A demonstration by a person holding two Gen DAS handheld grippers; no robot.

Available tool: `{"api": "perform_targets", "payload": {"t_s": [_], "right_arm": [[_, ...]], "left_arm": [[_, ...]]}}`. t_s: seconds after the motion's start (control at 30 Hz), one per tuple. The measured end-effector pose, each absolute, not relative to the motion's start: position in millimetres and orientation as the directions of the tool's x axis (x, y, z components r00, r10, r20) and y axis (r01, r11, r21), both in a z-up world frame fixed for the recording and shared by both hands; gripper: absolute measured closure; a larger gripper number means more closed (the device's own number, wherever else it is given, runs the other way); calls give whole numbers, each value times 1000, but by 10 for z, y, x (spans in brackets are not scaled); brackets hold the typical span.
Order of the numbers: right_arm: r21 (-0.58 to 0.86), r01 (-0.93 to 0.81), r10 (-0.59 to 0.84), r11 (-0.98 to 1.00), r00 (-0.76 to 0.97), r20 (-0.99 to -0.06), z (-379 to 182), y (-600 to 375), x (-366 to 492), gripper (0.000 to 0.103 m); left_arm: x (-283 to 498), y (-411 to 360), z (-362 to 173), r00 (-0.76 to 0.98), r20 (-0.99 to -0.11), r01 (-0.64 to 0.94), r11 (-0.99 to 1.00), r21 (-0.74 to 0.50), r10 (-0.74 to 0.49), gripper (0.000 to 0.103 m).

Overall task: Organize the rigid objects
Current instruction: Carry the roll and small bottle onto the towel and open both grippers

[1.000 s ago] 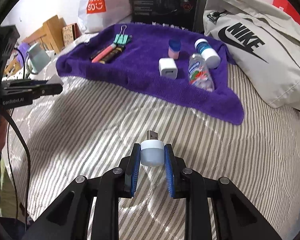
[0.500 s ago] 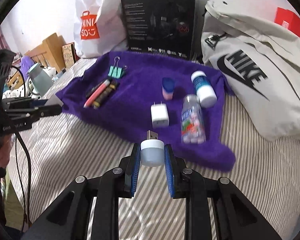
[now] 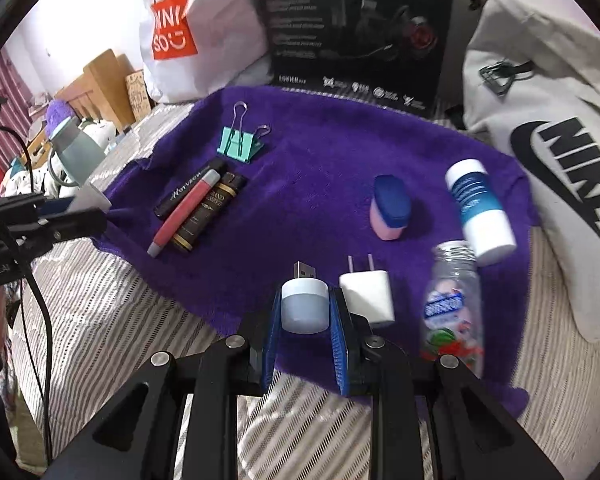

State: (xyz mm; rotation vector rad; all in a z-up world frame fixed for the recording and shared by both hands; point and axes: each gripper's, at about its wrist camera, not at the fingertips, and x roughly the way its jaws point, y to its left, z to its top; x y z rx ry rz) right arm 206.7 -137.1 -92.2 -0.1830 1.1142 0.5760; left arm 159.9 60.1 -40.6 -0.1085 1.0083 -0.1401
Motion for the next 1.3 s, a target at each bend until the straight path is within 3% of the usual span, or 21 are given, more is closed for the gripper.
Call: {"api": "perform_targets", "payload": {"t_s": [0.77,0.83,0.93,1.0,1.3], "right_arm": [[92,-566,307,820,296,-905,-1034,-1155,2164,79],[91,-565,303,820,294,-907,-1029,-1160,2172,77],[61,-569,283,820,311,-907,-1002,-1178,2166,64],[48,-571,279,820,325,-903,-962,-1204,2143,47],[33,-551,278,834,368,-887,-719,-1436,2036,46]], "left_arm": [[1802,510,-511,501,-843,104,981,-166,-196,75],[1815,497,-517,499,-844,105,981,-164,-195,75],[1842,480,-527,495,-847,108,981,-162,-195,75],[1869,470,-533,493,-847,110,980,-165,-198,75],[2018,338,-592,475,-856,120,978,-168,-205,75]]}}
